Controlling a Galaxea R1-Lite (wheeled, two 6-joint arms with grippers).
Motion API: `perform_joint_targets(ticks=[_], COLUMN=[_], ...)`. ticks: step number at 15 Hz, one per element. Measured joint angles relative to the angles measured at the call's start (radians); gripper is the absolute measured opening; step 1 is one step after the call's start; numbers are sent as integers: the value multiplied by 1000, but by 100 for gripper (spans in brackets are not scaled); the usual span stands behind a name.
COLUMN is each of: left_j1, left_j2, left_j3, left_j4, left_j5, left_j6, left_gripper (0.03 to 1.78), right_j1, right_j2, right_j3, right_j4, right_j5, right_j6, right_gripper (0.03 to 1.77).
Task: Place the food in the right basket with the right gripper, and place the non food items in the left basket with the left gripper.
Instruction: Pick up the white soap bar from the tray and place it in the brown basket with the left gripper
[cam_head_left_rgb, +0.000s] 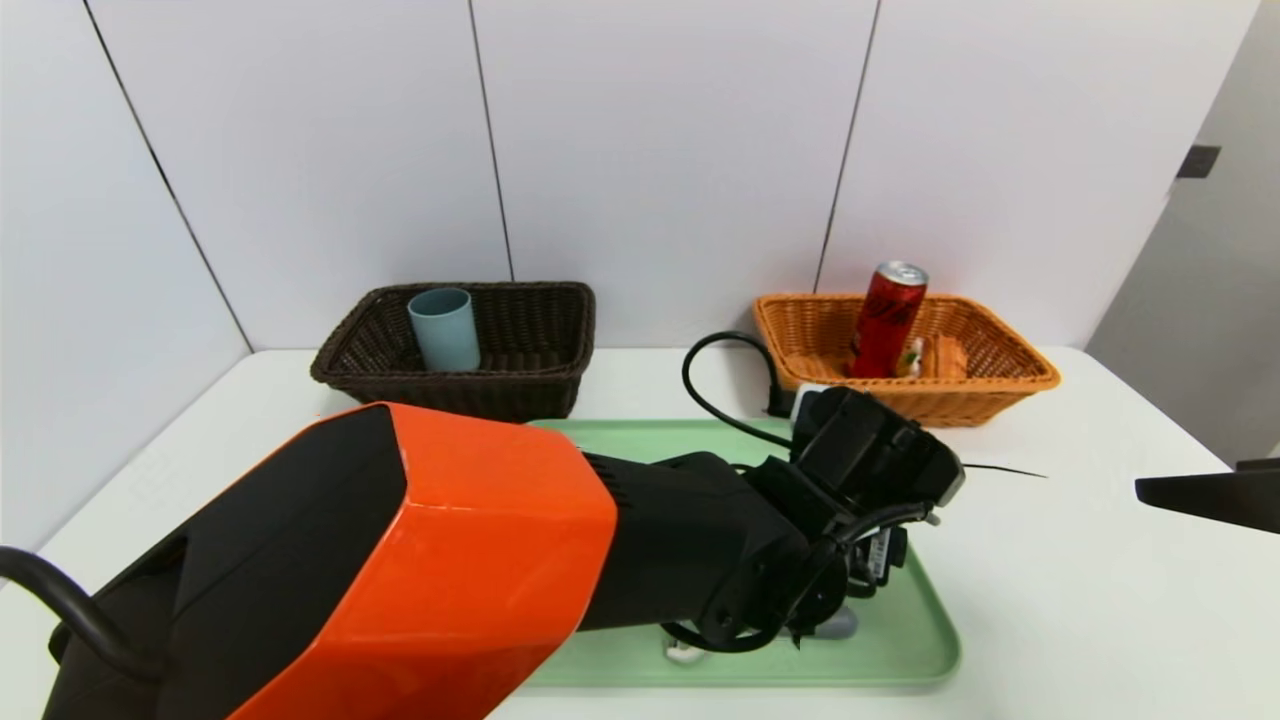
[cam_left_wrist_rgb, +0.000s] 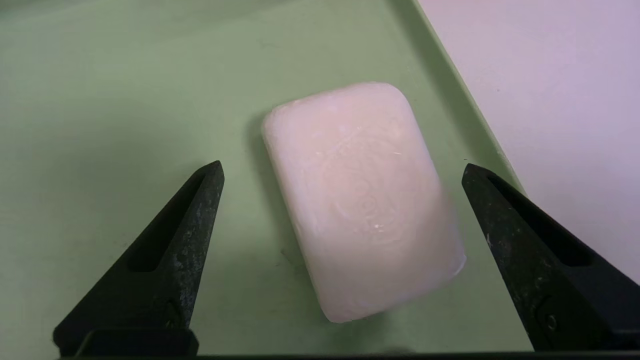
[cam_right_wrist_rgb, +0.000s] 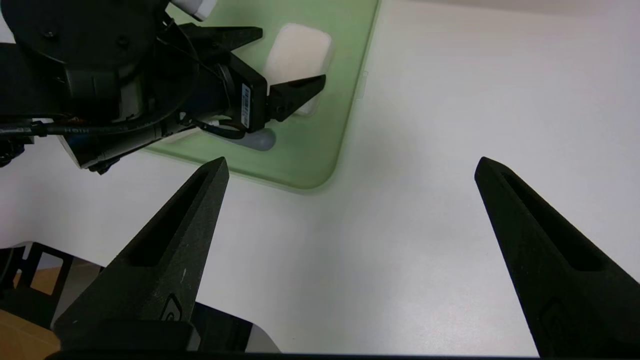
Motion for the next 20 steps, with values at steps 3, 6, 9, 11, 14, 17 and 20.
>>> perform_joint_targets(ticks=[3, 6, 9, 11, 14, 17, 20], left_j1=[-4, -7, -9, -10, -11, -11, -12], left_j2=[15, 26, 33, 40, 50, 55, 58], left_j3=[-8, -9, -10, -10, -12, -11, -23], left_j4=[0, 0, -1, -3, -5, -5, 1], left_j5=[4, 8, 11, 25, 37, 37, 37], left_j6=[0, 0, 2, 5, 8, 9, 9], left_gripper=[169, 169, 169, 169, 169, 169, 169], right_j1=[-1, -1, -1, -1, -1, -1, -1], right_j2=[0, 0, 0, -1, -1, -1, -1], right_j3=[0, 0, 0, 0, 0, -1, -1], right_j4=[0, 0, 0, 0, -1, -1, -2], right_j5=[1, 1, 1, 1, 1, 1, 1], right_j6=[0, 0, 0, 0, 0, 0, 0], right_gripper=[170, 170, 170, 170, 170, 170, 170])
